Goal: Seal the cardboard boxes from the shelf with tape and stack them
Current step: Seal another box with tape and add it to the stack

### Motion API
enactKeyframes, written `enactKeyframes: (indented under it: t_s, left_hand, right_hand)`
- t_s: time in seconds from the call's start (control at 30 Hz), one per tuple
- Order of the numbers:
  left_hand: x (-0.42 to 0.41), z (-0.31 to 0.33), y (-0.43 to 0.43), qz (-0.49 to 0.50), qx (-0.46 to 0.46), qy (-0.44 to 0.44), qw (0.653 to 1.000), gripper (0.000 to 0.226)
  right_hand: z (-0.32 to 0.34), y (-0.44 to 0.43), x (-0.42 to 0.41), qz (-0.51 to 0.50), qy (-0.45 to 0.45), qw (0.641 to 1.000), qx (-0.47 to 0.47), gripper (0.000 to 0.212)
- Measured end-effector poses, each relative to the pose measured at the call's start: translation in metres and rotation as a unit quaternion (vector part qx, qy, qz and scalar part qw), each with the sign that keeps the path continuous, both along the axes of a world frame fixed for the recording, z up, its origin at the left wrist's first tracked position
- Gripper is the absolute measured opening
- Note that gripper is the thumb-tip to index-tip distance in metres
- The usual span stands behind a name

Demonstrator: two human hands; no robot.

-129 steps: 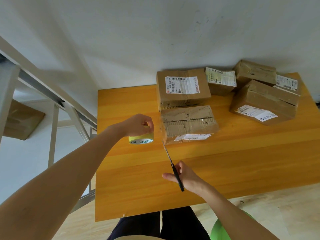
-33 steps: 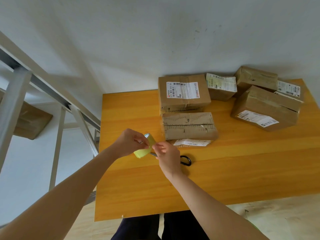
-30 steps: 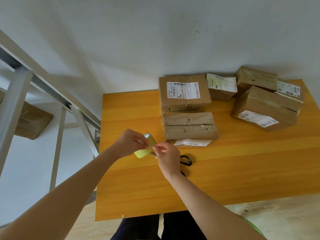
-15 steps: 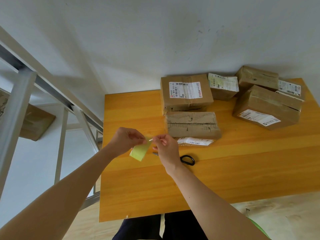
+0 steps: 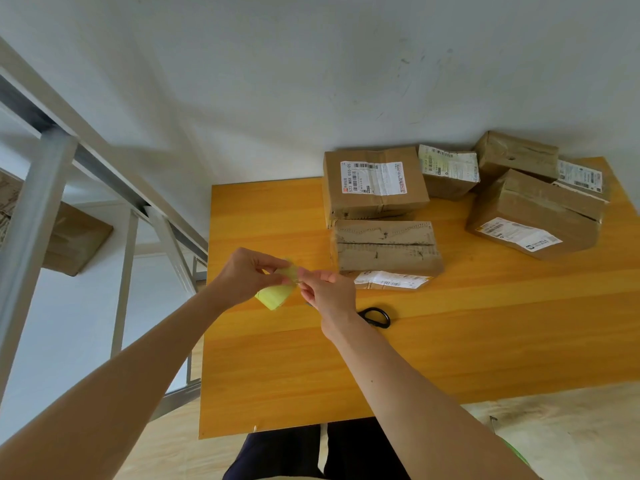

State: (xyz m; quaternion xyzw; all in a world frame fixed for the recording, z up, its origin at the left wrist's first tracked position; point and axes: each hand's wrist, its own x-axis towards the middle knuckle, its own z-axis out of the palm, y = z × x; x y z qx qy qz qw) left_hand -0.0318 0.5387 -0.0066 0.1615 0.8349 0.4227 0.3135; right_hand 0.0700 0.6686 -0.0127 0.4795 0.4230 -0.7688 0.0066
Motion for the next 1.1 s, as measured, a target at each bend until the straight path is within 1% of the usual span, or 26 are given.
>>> enactKeyframes:
  t_s: [0.07,0.13,0.2,0.4,0.5,0.57,0.63,0.7,0.77,0.8,0.87,0.9,0.97,1.03,1.1]
  left_hand:
    - [-0.001,0.0,-0.003,-0.006,-0.011,-0.004,1.0,0.053]
    - [-0.001,0.0,-0.003,-0.012,-0.023,-0.011,1.0,0.071]
    - [-0.001,-0.002,-0.002,-0.011,-0.024,-0.012,1.0,0.077]
    - [0.001,-0.005,0.002,-0.005,-0.013,-0.013,1.0,0.065]
    - [0.003,-0.007,0.004,-0.002,-0.013,-0.012,1.0,0.057]
    - [0.005,-0.01,0.004,-0.004,-0.022,-0.002,1.0,0.055]
    - [0.008,-0.014,0.004,-0.018,-0.038,0.007,0.999,0.055]
    - [0.012,-0.018,0.007,-0.044,-0.068,0.022,0.996,0.056]
    - [0.013,-0.024,0.013,-0.044,-0.081,0.031,0.995,0.049]
    - [0.013,-0.027,0.017,-0.037,-0.087,0.043,0.995,0.043]
    - [0.013,-0.033,0.022,-0.045,-0.123,0.094,0.987,0.031]
    - [0.013,-0.037,0.024,-0.059,-0.146,0.127,0.979,0.027]
    - [0.014,-0.045,0.028,-0.09,-0.192,0.183,0.96,0.022]
    - [0.016,-0.053,0.032,-0.13,-0.253,0.223,0.932,0.02]
    - [0.02,-0.06,0.036,-0.163,-0.306,0.229,0.91,0.021]
  right_hand:
    - [-0.001,0.0,0.0,-0.037,-0.005,0.998,-0.051,0.023]
    - [-0.002,0.001,0.002,-0.035,-0.011,0.997,-0.064,0.018]
    - [-0.003,0.002,0.004,-0.027,-0.014,0.997,-0.068,0.013]
    - [-0.005,0.004,0.003,-0.043,-0.062,0.992,-0.105,0.014]
    - [-0.011,0.004,0.001,-0.042,-0.074,0.992,-0.09,0.022]
    - [-0.017,0.004,0.003,-0.003,-0.081,0.996,-0.038,0.023]
    - [-0.025,0.004,0.006,0.073,-0.095,0.991,0.064,0.019]
    - [-0.03,0.007,0.011,0.153,-0.114,0.966,0.177,0.024]
    - [-0.031,0.012,0.017,0.258,-0.146,0.91,0.291,0.041]
    - [-0.03,0.016,0.021,0.297,-0.161,0.882,0.329,0.045]
    - [-0.027,0.022,0.031,0.337,-0.161,0.844,0.385,0.044]
    - [-0.025,0.025,0.036,0.344,-0.141,0.828,0.42,0.042]
    - [-0.018,0.028,0.043,0.323,-0.048,0.799,0.505,0.034]
    - [-0.01,0.033,0.046,0.259,0.05,0.761,0.593,0.028]
    - [-0.006,0.046,0.043,0.193,0.082,0.714,0.668,0.023]
